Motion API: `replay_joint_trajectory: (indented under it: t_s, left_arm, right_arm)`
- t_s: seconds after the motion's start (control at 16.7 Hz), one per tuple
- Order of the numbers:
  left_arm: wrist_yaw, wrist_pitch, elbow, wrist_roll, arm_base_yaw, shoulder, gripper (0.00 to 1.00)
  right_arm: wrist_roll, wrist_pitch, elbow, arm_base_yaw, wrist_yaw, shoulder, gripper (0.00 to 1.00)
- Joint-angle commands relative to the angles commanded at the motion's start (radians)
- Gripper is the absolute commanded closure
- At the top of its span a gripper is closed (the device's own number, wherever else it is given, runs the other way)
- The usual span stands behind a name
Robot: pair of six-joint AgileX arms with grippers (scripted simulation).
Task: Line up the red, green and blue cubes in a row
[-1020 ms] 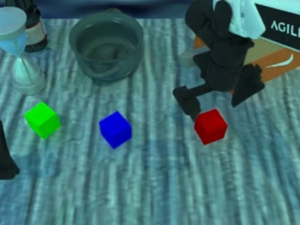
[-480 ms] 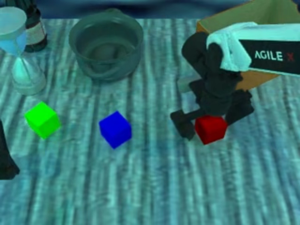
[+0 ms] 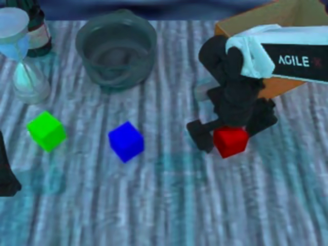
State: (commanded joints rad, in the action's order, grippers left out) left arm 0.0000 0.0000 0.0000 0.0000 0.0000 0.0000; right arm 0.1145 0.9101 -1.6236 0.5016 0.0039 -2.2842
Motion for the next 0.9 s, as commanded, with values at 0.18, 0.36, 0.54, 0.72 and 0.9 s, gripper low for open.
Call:
replay_joint_trajectory:
  t_s: [0.18,0.36,0.54,0.72,0.9]
  left_arm:
    - [0.000,0.000,0.000,0.000,0.000,0.000,0.00]
    - [0.000,0.000,0.000,0.000,0.000,0.000,0.00]
    - [0.000,0.000,0.000,0.000,0.000,0.000,0.00]
    - [0.000,0.000,0.000,0.000,0.000,0.000,0.00]
    - [0.000,0.000,0.000,0.000,0.000,0.000,0.00]
  right_arm:
    - [0.000,0.000,0.000,0.000,0.000,0.000,0.53]
    - [0.000,0.000,0.000,0.000,0.000,0.000,0.75]
    - [0.000,0.000,0.000,0.000,0.000,0.000,0.98]
    - [0.000,0.000,0.000,0.000,0.000,0.000,1.00]
    - [0.000,0.000,0.000,0.000,0.000,0.000,1.00]
